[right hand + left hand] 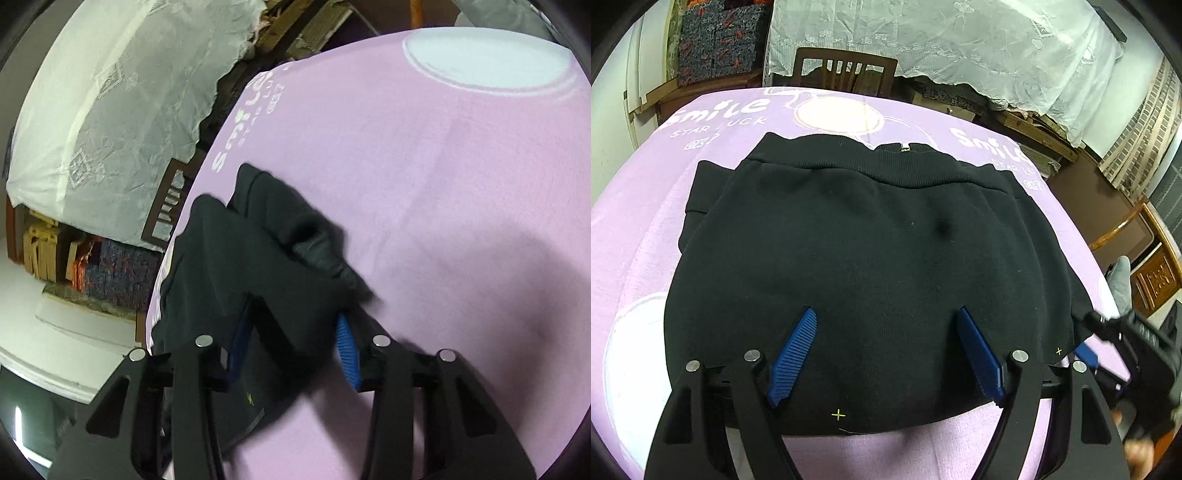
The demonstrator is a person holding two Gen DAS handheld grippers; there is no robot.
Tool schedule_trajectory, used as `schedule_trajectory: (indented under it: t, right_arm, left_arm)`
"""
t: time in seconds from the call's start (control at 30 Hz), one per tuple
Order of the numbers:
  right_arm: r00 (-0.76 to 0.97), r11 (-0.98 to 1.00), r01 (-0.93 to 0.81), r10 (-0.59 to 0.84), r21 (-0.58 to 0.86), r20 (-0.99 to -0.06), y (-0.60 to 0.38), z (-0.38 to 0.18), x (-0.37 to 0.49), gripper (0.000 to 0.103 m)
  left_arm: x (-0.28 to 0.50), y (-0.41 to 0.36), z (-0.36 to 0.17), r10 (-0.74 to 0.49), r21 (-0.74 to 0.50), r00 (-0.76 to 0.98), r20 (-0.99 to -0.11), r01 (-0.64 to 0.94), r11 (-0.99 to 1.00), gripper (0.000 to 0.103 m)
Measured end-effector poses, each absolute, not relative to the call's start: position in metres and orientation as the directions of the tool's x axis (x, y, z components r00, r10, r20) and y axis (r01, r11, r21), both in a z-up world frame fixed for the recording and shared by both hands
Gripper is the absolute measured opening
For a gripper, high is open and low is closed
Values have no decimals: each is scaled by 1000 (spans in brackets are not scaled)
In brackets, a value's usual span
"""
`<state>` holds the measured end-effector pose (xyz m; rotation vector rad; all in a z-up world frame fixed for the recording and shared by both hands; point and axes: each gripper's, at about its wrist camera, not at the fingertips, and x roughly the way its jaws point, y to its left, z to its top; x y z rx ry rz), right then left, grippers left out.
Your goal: Fold large clothes
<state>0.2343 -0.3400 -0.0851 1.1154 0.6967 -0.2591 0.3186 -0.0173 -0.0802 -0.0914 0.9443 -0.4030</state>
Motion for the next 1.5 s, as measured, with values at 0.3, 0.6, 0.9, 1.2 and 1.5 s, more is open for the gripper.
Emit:
schedule_trajectory:
  t: [0.3, 0.6, 0.9, 1.2, 1.5]
  right_arm:
    - [760, 548, 486, 119, 681, -638, -336, -86, 274, 44]
    - [755, 600, 468, 111, 649, -646, -334, -84, 267, 39]
    - [737, 721, 433, 63, 541, -673, -312, -51, 277, 14]
    - [834, 921, 184, 39, 345, -550, -207, 29, 280, 12]
    - [860, 991, -101, 133, 92, -493, -99, 38, 267, 12]
  left_arm:
    - [322, -14, -77, -392, -279, 503, -770, 288, 916, 80]
    - [333, -3, -78, -406, -295, 498, -766, 289, 911, 79]
    - [335, -5, -82, -377, -270, 495, -783, 276, 922, 81]
    - [366, 57, -85, -646, -629, 344, -682, 174, 757, 64]
    - [362, 144, -42, -771, -786, 438, -462, 201, 585, 65]
